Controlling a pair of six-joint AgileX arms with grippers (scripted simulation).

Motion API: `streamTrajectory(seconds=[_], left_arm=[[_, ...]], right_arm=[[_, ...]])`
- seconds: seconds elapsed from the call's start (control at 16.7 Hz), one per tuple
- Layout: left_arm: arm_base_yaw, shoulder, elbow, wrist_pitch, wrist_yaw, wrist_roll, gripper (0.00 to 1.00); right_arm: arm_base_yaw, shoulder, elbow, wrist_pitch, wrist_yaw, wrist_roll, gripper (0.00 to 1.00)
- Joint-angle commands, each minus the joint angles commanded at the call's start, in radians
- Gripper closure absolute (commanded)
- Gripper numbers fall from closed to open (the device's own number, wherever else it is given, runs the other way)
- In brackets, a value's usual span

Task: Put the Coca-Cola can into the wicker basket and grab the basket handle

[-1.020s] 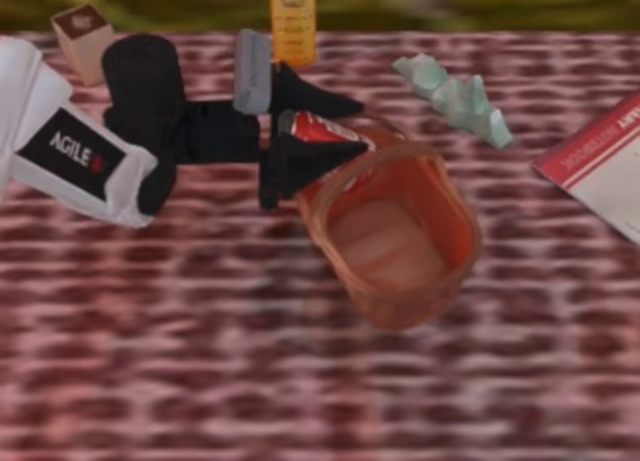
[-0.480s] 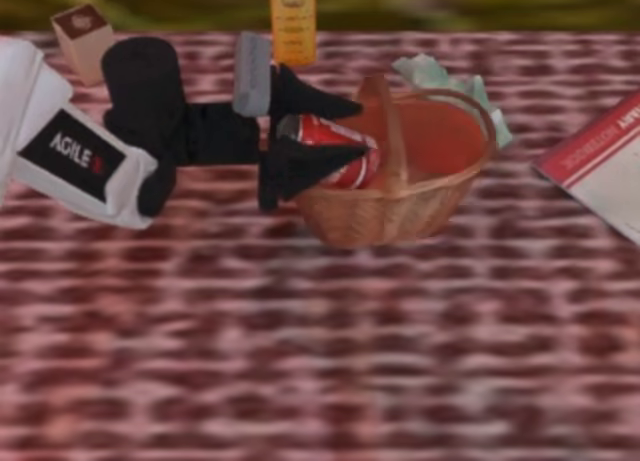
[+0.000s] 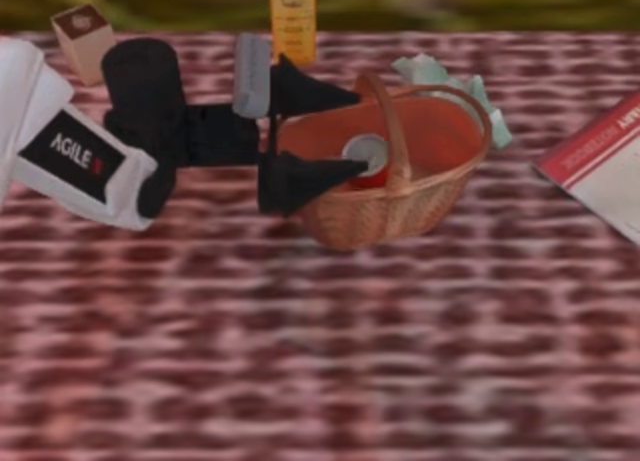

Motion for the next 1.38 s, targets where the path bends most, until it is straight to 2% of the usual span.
streamTrajectory(seconds=[0.42, 0.66, 0.96, 1.38], left_arm=[[-0.003, -0.008, -0.004, -0.006, -0.005, -0.003, 0.0], [0.021, -0.111, -0.07, -0.08, -0.072, -0.043, 0.0], [0.08, -0.409, -0.225, -0.244, -0.251, -0.111, 0.0], [0.182, -1.065, -0.485, -0.498, -0.597, -0.146, 0.0]], right_arm=[[0.003, 0.009, 0.008, -0.005, 0.0, 0.001, 0.0], [0.039, 0.138, 0.123, -0.076, -0.001, 0.016, 0.0], [0.119, 0.469, 0.439, -0.261, 0.011, 0.054, 0.0], [0.264, 1.113, 1.09, -0.614, 0.045, 0.133, 0.0]])
